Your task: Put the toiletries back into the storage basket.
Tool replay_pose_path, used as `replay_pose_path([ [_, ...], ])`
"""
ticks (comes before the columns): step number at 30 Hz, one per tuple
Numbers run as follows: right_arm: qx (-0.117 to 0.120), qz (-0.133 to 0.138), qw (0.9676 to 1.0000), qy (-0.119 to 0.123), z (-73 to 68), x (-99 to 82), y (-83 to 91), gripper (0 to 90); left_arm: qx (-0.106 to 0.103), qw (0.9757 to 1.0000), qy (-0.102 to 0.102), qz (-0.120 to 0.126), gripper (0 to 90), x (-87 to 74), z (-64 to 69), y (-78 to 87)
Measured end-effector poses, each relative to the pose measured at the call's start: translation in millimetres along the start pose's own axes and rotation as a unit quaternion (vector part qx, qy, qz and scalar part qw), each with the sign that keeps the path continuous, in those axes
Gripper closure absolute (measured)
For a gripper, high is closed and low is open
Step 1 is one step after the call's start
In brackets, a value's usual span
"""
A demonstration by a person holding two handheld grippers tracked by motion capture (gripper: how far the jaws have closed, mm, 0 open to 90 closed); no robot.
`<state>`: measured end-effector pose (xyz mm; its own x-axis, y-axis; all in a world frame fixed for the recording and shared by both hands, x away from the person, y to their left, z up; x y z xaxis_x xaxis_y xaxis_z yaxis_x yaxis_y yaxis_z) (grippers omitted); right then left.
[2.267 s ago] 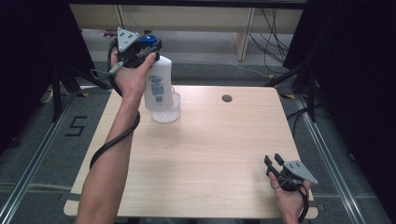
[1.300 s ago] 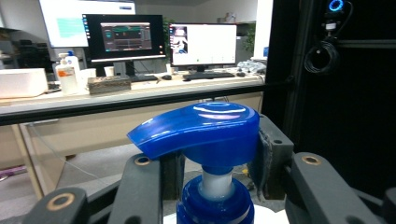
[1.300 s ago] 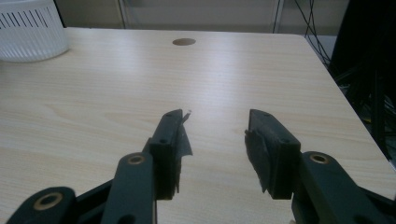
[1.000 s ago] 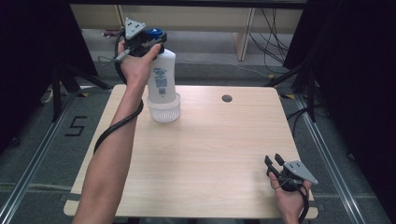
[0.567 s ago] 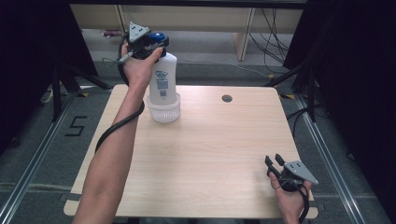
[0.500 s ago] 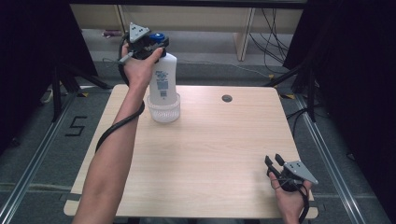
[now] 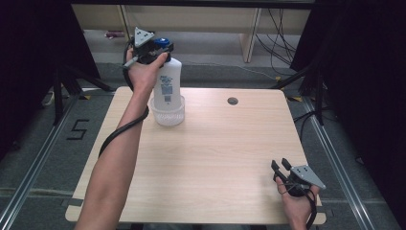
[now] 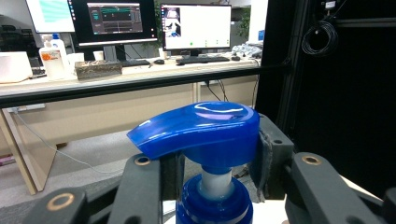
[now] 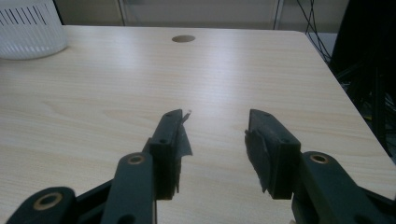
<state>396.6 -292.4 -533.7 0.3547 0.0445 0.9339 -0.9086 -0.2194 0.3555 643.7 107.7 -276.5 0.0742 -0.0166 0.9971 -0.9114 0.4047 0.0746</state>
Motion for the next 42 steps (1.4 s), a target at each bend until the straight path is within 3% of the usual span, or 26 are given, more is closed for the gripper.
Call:
replay_pose_path([
  [3,0.001,0.002,1.0,0.001,-0.5,0.4,0.2,56.5,-0.002,1.0,-0.003,-0.001,60.0,-1.6,0.9,-0.5],
  [4,0.001,0.004,0.9999,-0.015,-2.5,0.2,0.0,56.5,-0.002,1.0,-0.004,-0.002,59.9,-2.4,1.2,-0.6],
  [6,-0.004,-0.004,1.0,0.0,0.1,-0.9,0.0,56.5,-0.002,1.0,-0.002,-0.002,60.0,-3.8,0.9,-1.0],
  [7,-0.004,-0.004,0.9998,-0.02,-3.1,-1.6,-0.1,56.5,-0.002,1.0,-0.001,-0.002,60.0,-4.5,0.8,-1.1],
  [8,-0.005,-0.002,1.0,0.0,-0.3,-0.7,-0.1,56.6,-0.002,1.0,0.0,-0.002,60.0,-5.3,1.0,-1.3],
  [9,-0.005,-0.001,1.0,0.002,0.0,-0.5,-0.3,56.6,-0.004,1.0,0.006,-0.004,60.0,-6.7,2.0,-1.4],
  [11,-0.002,-0.006,0.9999,-0.015,-2.3,-1.5,0.5,56.6,-0.003,1.0,0.002,-0.003,60.0,-7.4,1.4,-1.9],
  [13,-0.002,-0.003,1.0,0.001,0.3,-0.9,-0.1,56.5,-0.002,1.0,0.001,-0.004,60.0,-9.6,1.2,-2.1],
  [15,-0.002,-0.005,1.0,-0.001,-0.3,-1.2,0.4,56.5,-0.004,0.9999,0.009,-0.007,60.0,-11.7,2.0,-2.2],
  [22,-0.004,-0.003,1.0,-0.001,-0.3,-1.3,-0.3,56.5,0.001,1.0,0.003,-0.008,60.0,-17.9,0.0,-2.3],
  [28,-0.004,-0.003,1.0,0.0,-0.6,-1.3,-0.4,56.5,0.0,0.9998,0.011,-0.014,60.0,-24.2,-0.1,-2.4],
  [30,-0.003,0.011,0.9999,-0.001,-0.8,0.1,-2.0,56.5,0.0,0.9998,0.008,-0.016,60.0,-26.5,0.0,-2.7],
  [31,-0.004,-0.005,1.0,0.001,-0.9,-1.5,-0.3,56.5,0.001,0.9998,0.008,-0.018,60.0,-27.5,0.0,-2.9],
  [37,-0.004,-0.002,1.0,-0.002,-0.8,-1.4,-0.5,56.6,0.001,0.9997,0.014,-0.019,60.0,-35.1,0.2,-4.3],
  [38,-0.002,0.01,0.9999,-0.001,-0.9,-0.3,-2.0,56.5,0.001,0.9997,0.015,-0.02,59.9,-36.4,0.0,-4.3],
  [42,0.0,0.005,1.0,0.002,-1.0,-0.8,-1.4,56.5,0.001,0.9996,0.015,-0.023,59.9,-42.0,-0.2,-4.2],
])
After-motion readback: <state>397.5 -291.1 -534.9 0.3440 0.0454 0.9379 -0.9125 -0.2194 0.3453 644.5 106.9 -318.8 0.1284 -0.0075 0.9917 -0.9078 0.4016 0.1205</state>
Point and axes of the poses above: each handheld gripper's, and its own axes: y roughly backward along the jaws, x roughly out of its top, z roughly to its right, the point moved 8 cm from there along -y, roughly forward along the jaws, and after that the axes turned 1 degree about x, right-handed, at the moved point
